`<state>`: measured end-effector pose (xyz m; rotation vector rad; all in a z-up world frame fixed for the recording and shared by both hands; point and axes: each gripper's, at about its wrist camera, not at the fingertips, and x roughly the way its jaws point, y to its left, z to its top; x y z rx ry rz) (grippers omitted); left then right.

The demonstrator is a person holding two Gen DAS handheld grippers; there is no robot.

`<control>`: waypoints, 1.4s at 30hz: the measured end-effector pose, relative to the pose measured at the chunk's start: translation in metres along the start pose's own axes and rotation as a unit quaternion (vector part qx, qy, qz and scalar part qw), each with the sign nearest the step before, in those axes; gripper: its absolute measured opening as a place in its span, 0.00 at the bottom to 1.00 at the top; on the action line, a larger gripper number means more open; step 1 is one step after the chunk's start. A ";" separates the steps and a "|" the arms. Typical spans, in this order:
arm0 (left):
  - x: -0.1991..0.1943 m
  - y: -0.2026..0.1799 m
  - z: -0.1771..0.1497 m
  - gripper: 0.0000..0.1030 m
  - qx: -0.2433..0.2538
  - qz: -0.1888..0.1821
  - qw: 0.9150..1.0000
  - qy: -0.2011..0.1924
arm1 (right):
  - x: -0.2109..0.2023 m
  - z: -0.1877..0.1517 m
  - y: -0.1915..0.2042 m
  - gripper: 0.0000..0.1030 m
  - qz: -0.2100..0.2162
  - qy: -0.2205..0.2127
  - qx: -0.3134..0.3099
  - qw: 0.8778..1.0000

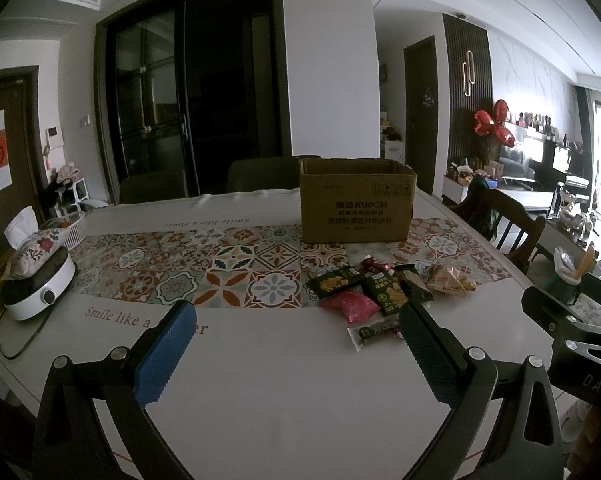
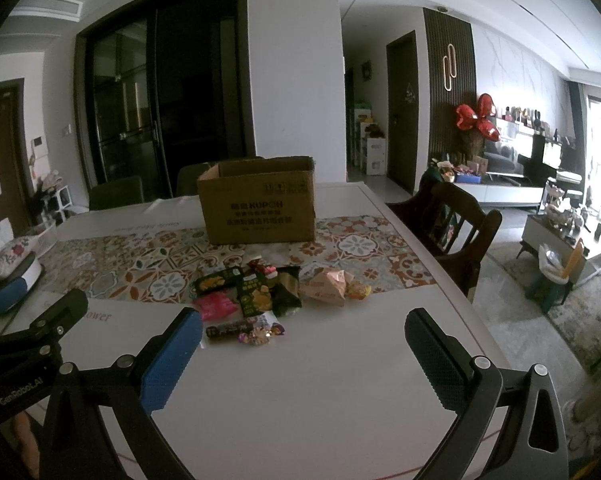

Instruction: Organize snacks

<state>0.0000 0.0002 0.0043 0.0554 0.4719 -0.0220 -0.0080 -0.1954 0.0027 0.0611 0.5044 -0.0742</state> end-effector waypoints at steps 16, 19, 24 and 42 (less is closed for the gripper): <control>0.000 0.000 0.000 1.00 0.000 0.000 1.000 0.000 | 0.001 0.000 0.000 0.99 0.000 0.000 0.000 1.000; 0.000 0.000 0.000 1.00 0.000 -0.001 1.000 0.002 | 0.002 -0.001 0.000 0.99 0.000 0.000 0.000 1.000; 0.005 0.003 0.001 1.00 0.002 -0.002 1.000 0.015 | -0.001 0.004 0.002 0.99 0.004 0.005 -0.001 1.000; 0.080 -0.022 0.018 1.00 0.012 -0.008 0.998 0.053 | 0.071 0.014 -0.016 0.99 -0.002 0.055 0.028 0.998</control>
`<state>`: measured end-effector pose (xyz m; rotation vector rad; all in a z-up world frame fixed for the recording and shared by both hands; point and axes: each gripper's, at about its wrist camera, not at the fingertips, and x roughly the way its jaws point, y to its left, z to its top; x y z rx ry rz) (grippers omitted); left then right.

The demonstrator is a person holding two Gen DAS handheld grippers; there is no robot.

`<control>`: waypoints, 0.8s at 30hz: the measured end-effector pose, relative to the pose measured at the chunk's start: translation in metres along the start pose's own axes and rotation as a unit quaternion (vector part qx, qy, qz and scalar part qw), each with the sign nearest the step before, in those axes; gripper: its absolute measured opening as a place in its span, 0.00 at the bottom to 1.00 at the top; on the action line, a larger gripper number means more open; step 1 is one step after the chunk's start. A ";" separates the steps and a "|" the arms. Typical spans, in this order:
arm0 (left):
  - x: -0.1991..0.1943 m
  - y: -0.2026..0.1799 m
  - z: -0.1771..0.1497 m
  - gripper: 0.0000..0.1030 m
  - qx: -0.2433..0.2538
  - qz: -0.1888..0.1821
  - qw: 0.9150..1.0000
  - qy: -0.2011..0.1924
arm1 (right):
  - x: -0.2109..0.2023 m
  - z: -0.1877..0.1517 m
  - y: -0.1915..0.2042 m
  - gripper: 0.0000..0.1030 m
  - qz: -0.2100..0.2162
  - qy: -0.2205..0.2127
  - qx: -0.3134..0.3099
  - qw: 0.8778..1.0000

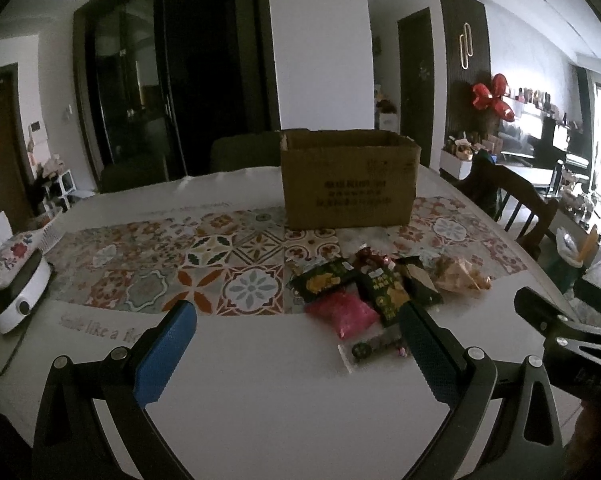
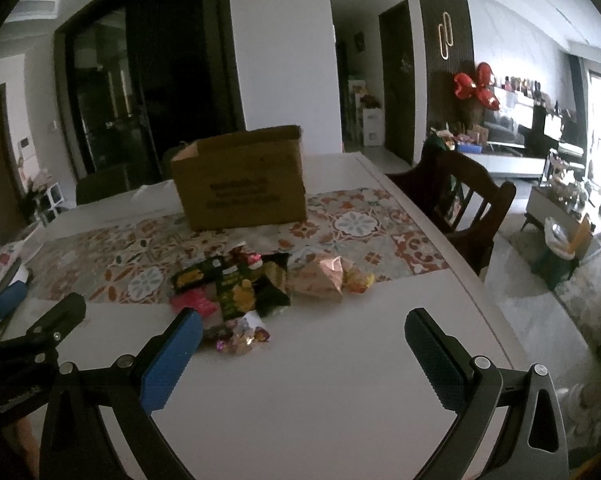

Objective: Organize snacks
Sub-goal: 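Grasp the red packet with the left tool while the right tool grasps the beige biscuit bag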

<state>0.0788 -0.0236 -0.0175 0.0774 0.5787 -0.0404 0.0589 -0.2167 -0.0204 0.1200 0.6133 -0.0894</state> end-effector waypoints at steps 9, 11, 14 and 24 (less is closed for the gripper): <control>0.058 -0.009 0.011 0.94 -0.032 -0.014 0.998 0.055 | 0.051 0.015 -0.009 0.95 -0.002 0.026 0.019 0.999; 0.073 -0.011 0.013 0.92 -0.040 -0.010 0.997 0.068 | 0.065 0.018 -0.011 0.95 -0.006 0.034 0.024 0.999; 0.091 -0.012 0.013 0.91 -0.054 -0.008 0.995 0.088 | 0.086 0.023 -0.014 0.89 -0.005 0.046 0.035 0.998; 0.145 -0.019 0.008 0.81 -0.077 0.000 0.985 0.154 | 0.141 0.026 -0.017 0.77 -0.002 0.079 0.075 0.994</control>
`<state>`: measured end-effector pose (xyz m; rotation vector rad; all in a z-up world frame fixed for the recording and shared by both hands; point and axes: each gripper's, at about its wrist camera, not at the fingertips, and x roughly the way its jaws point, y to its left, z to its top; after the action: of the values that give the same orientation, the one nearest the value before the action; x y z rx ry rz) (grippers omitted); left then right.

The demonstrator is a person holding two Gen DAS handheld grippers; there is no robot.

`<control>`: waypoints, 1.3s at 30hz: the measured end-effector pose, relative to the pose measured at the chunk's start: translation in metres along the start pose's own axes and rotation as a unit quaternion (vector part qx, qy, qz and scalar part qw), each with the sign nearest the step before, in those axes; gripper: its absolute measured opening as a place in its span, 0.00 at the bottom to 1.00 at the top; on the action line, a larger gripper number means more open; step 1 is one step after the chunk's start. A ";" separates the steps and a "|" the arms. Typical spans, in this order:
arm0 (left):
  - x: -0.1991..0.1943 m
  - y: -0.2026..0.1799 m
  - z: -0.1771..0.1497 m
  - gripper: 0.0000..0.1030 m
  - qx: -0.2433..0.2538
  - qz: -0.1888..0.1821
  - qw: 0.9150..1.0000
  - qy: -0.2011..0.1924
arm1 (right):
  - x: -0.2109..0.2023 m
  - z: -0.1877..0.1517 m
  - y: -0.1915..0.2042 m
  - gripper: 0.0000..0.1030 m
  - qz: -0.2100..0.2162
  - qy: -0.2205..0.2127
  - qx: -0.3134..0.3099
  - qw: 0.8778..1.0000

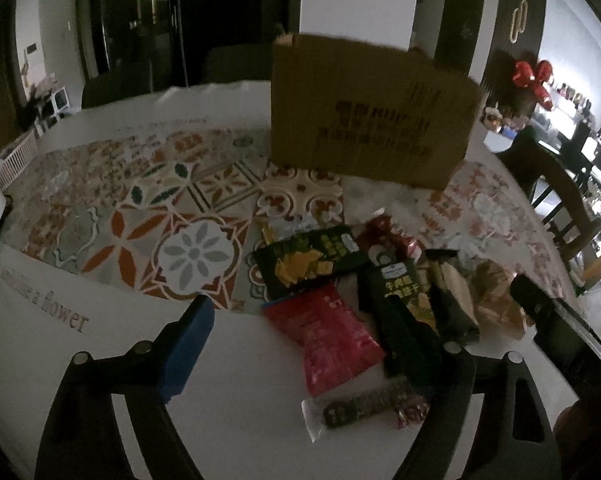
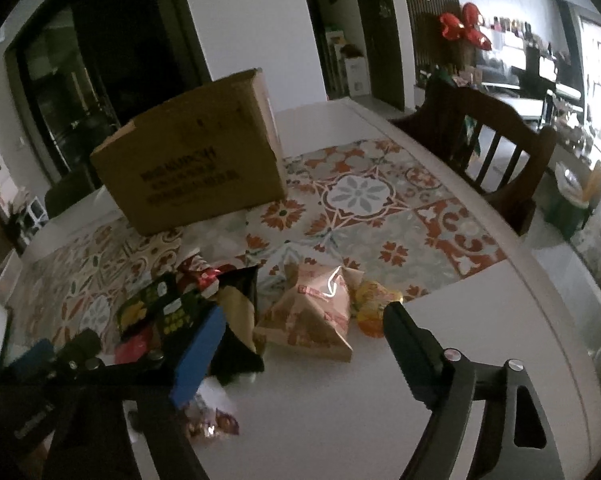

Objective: Organize snacks
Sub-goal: 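Grasp the red packet with the left tool while the right tool grasps the beige biscuit bag, then carry the red packet into the box with the left tool while the right tool carries the biscuit bag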

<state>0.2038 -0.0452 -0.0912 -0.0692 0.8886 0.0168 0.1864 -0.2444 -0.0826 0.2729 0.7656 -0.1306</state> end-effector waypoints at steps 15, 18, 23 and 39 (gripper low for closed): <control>0.036 -0.008 -0.003 0.74 0.004 0.004 0.999 0.043 | 0.046 0.001 -0.002 0.59 -0.006 0.037 0.030 0.999; 0.043 -0.009 -0.003 0.70 0.004 0.003 0.999 0.050 | 0.050 -0.001 -0.003 0.55 -0.005 0.046 0.030 0.998; 0.047 -0.009 -0.006 0.58 0.001 -0.011 0.998 0.061 | 0.050 -0.002 0.000 0.51 -0.007 0.045 0.016 0.999; 0.007 -0.011 -0.008 0.39 0.035 -0.029 0.999 0.009 | 0.012 -0.004 0.004 0.40 -0.001 0.007 -0.018 1.000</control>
<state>0.2022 -0.0567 -0.1013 -0.0301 0.9043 -0.0679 0.1934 -0.2393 -0.0924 0.2389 0.7814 -0.1167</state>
